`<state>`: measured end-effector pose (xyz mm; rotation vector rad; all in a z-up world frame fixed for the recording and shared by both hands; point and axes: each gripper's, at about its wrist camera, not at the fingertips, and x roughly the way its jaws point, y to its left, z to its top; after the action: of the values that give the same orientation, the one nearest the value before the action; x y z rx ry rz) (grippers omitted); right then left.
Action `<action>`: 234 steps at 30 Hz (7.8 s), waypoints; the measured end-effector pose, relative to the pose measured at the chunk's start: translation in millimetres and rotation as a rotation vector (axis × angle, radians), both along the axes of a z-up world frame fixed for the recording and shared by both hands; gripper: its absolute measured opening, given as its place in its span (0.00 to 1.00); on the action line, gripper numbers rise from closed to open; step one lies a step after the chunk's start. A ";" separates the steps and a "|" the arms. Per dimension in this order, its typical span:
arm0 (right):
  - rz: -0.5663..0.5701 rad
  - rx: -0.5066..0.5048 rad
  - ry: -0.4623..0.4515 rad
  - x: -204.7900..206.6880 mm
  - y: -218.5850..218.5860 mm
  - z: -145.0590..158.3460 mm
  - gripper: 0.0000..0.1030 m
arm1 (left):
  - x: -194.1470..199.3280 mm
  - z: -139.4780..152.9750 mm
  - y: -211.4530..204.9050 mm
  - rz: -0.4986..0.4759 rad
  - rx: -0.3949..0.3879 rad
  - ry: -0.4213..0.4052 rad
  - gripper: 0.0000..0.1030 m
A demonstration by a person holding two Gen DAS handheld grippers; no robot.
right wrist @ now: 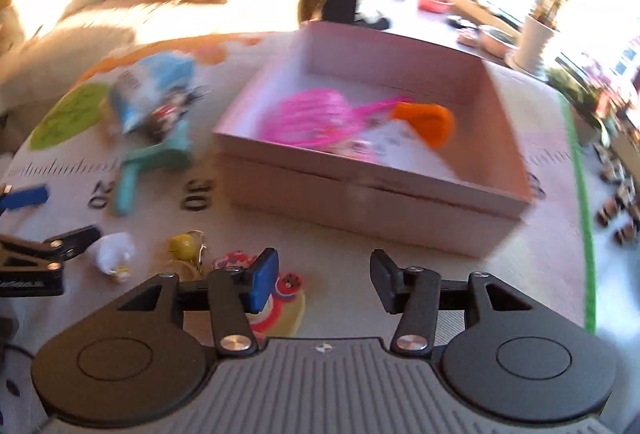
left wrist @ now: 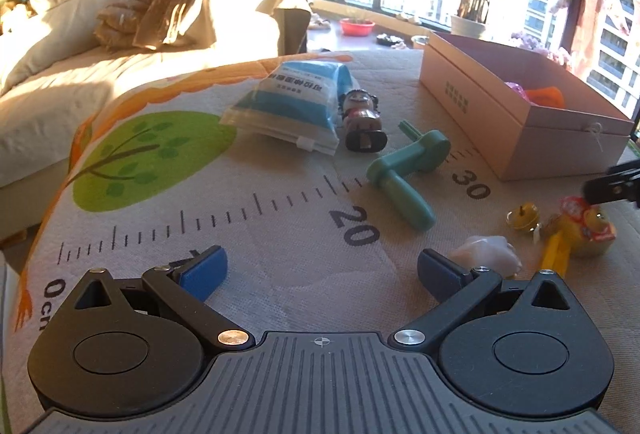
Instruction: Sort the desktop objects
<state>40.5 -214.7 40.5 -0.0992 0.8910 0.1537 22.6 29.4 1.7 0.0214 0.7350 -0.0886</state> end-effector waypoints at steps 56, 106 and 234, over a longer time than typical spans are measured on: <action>0.076 0.222 -0.144 -40.2 6.8 -29.4 0.86 | -11.5 0.2 -31.5 -0.008 0.067 -0.018 1.00; -0.102 0.132 -0.228 -54.5 -34.2 -42.2 0.68 | -39.5 10.5 -41.7 -0.264 -0.105 -0.076 1.00; 0.455 0.192 -0.067 -68.8 93.6 -28.0 0.31 | 16.7 23.8 14.7 -0.058 0.018 0.019 0.97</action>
<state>-28.3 -121.1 12.4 -0.1262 0.7714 0.6556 39.3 44.1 25.6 0.0590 0.7546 -0.1380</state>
